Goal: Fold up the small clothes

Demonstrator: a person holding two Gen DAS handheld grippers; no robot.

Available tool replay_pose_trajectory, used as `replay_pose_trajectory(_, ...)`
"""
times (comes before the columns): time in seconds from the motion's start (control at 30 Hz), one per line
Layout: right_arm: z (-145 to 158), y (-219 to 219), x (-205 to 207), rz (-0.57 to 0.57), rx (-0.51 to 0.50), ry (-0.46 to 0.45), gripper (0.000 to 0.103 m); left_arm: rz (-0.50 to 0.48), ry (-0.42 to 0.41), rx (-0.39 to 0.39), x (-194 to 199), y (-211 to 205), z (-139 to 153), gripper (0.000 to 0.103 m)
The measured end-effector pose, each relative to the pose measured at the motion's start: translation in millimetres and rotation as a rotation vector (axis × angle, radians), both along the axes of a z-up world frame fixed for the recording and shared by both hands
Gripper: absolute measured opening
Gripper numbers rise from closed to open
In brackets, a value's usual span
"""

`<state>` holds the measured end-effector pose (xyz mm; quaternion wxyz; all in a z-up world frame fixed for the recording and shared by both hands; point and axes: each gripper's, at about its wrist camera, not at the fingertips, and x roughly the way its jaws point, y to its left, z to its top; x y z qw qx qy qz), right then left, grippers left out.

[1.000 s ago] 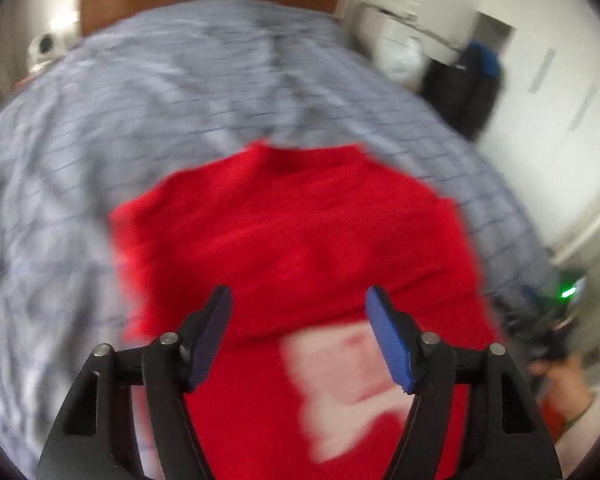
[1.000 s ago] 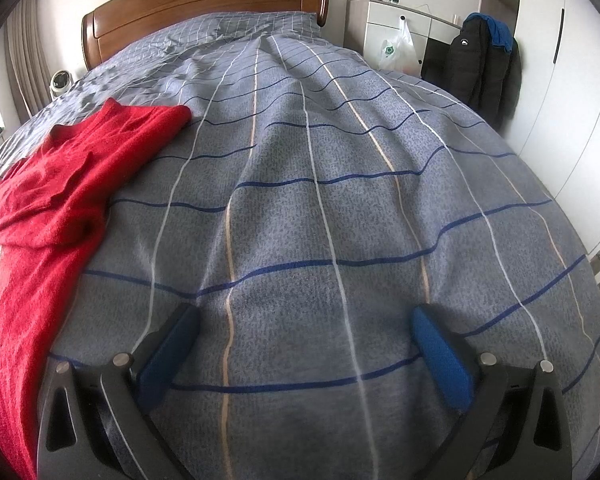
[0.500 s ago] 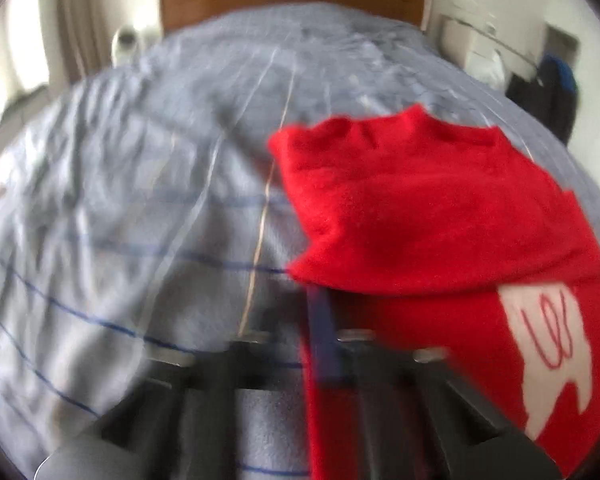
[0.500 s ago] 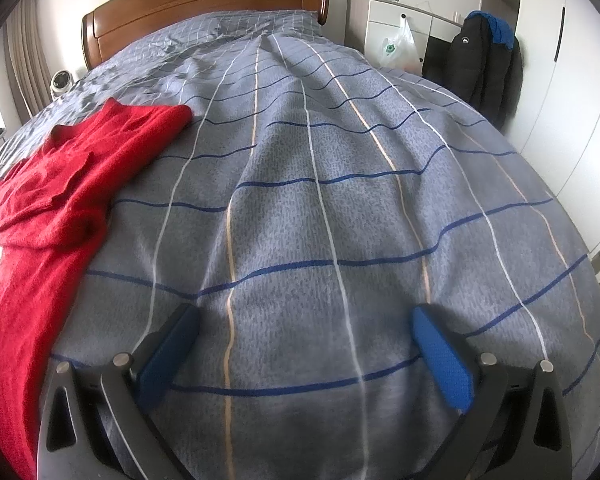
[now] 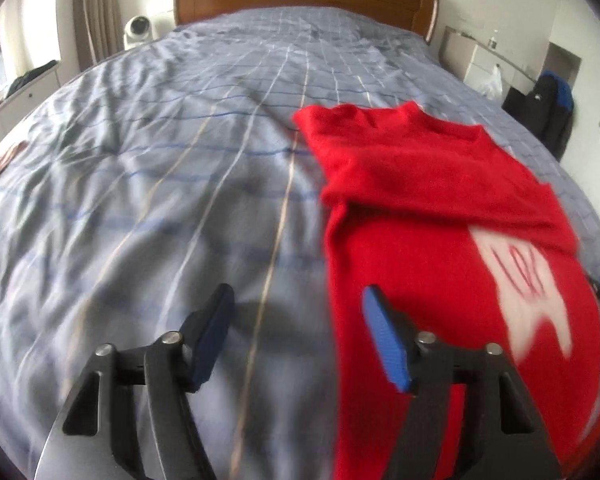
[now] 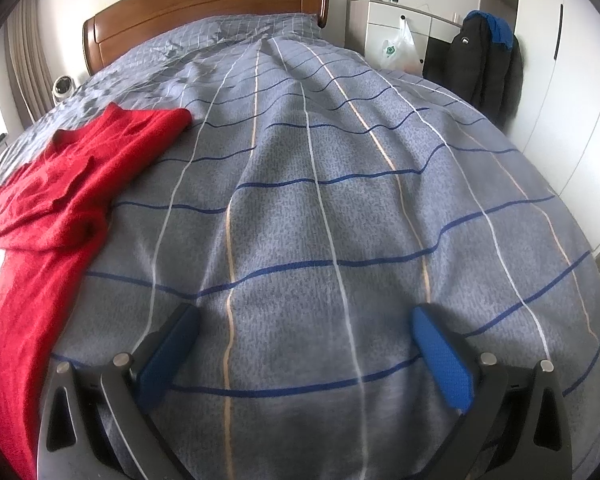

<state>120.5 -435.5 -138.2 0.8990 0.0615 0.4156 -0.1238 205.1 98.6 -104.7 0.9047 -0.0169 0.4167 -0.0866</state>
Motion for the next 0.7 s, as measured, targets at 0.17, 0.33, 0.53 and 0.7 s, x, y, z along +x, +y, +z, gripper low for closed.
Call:
replay_pose_trajectory(0.17,23.8,0.4,-27.0,0.091,0.138,0.0,0.103,-0.079,0.162,-0.102,-74.8,32.5,0.3,0.076)
replay_pose_trajectory(0.33,40.7,47.4,-101.1,0.322,0.507,0.029,0.102,-0.177,0.293,-0.16,-125.7,23.4,-19.1,0.073)
replay_pose_trajectory(0.53,7.9,105.7,-161.1,0.422,0.644,0.198,0.081,-0.245,0.327,-0.173,-124.5,-4.3,-31.0,0.052)
replay_pose_trajectory(0.7,-18.1,130.9,-155.0,0.44,0.658,0.264,0.056,-0.279,0.383,-0.148,-130.6,-20.6,-40.2,0.004)
